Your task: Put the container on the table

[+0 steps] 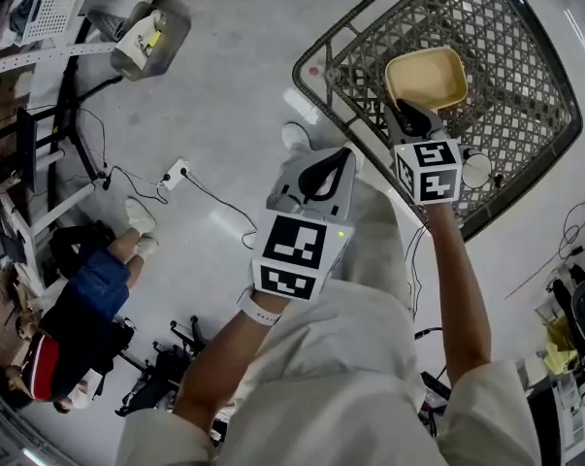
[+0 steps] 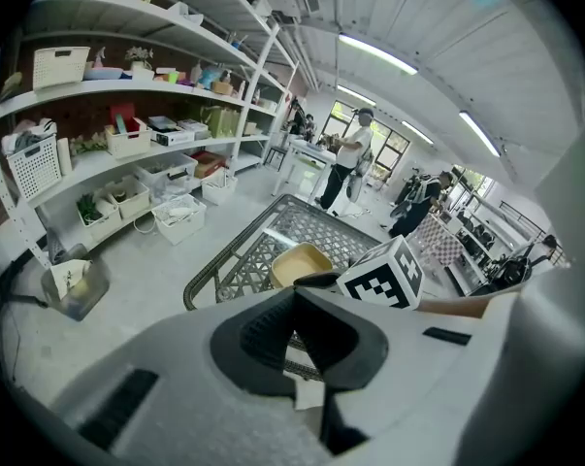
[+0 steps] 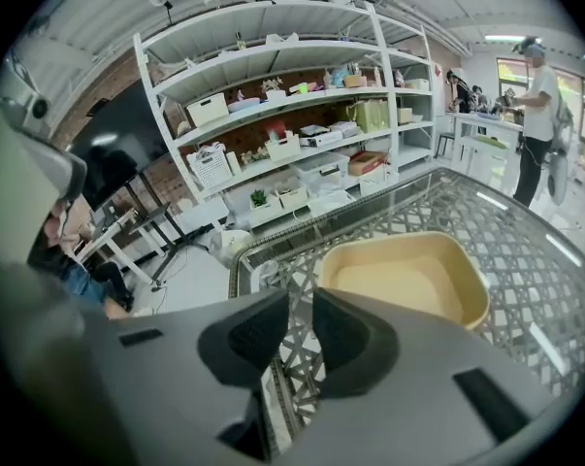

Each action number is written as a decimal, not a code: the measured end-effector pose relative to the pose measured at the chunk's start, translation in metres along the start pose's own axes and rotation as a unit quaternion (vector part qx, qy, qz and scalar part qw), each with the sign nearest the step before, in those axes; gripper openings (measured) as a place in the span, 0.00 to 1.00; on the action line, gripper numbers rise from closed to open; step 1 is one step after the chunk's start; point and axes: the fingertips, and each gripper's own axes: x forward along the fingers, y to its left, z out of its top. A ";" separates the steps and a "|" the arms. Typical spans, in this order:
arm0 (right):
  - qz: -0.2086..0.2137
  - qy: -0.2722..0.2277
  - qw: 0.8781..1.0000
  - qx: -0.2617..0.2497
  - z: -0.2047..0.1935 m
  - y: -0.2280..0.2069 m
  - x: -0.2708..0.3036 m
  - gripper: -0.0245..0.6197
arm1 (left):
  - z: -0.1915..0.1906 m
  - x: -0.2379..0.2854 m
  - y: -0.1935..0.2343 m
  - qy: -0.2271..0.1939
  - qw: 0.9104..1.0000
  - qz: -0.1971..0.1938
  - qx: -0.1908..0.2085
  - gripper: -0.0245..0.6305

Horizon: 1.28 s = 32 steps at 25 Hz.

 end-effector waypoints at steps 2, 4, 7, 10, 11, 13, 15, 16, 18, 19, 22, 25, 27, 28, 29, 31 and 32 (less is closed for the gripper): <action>-0.008 -0.007 1.000 -0.004 0.004 -0.001 -0.005 0.15 | 0.001 -0.001 0.000 -0.004 1.000 0.002 0.001 0.07; -0.022 -0.015 1.000 -0.015 0.008 -0.005 -0.011 0.10 | 0.002 -0.001 -0.001 -0.008 1.000 0.004 0.002 0.07; -0.029 -0.026 0.999 -0.025 0.011 -0.003 -0.024 0.08 | 0.005 -0.008 -0.003 -0.013 1.000 0.006 0.006 0.07; -0.028 -0.038 0.999 -0.026 0.020 0.003 -0.041 0.07 | 0.014 -0.019 -0.003 -0.024 1.000 0.009 0.012 0.07; -0.029 -0.043 0.998 -0.030 0.025 0.004 -0.047 0.07 | 0.018 -0.021 -0.003 -0.029 0.999 0.011 0.013 0.07; -0.028 -0.051 0.998 -0.035 0.031 0.007 -0.060 0.07 | 0.022 -0.026 -0.004 -0.035 0.999 0.013 0.015 0.07; -0.023 -0.056 0.997 -0.039 0.035 0.011 -0.073 0.07 | 0.023 -0.030 -0.007 -0.039 0.999 0.014 0.017 0.07; -0.020 -0.059 0.997 -0.042 0.038 0.014 -0.079 0.07 | 0.024 -0.032 -0.008 -0.041 0.999 0.015 0.019 0.07; -0.016 -0.068 0.996 -0.048 0.047 0.018 -0.092 0.07 | 0.027 -0.036 -0.010 -0.046 0.999 0.015 0.024 0.07; -0.016 -0.075 0.996 -0.051 0.053 0.020 -0.099 0.07 | 0.029 -0.038 -0.011 -0.049 0.998 0.015 0.026 0.07; -0.016 -0.096 0.994 -0.055 0.072 0.027 -0.123 0.07 | 0.037 -0.046 -0.014 -0.057 0.998 0.015 0.030 0.07; -0.010 -0.112 0.992 -0.061 0.089 0.034 -0.148 0.07 | 0.044 -0.054 -0.018 -0.067 0.997 0.016 0.034 0.07; -0.007 -0.124 0.990 -0.067 0.098 0.039 -0.166 0.07 | 0.049 -0.059 -0.025 -0.075 0.996 0.015 0.042 0.07; -0.006 -0.131 0.989 -0.071 0.102 0.041 -0.175 0.07 | 0.052 -0.062 -0.028 -0.080 0.996 0.015 0.045 0.07; -0.006 -0.138 0.988 -0.076 0.107 0.043 -0.183 0.07 | 0.055 -0.065 -0.031 -0.085 0.995 0.014 0.048 0.07; -0.007 -0.152 0.985 -0.085 0.117 0.046 -0.199 0.07 | 0.062 -0.071 -0.034 -0.096 0.994 0.015 0.050 0.07; -0.007 -0.158 0.983 -0.088 0.121 0.048 -0.206 0.07 | 0.064 -0.075 -0.034 -0.101 0.994 0.015 0.049 0.07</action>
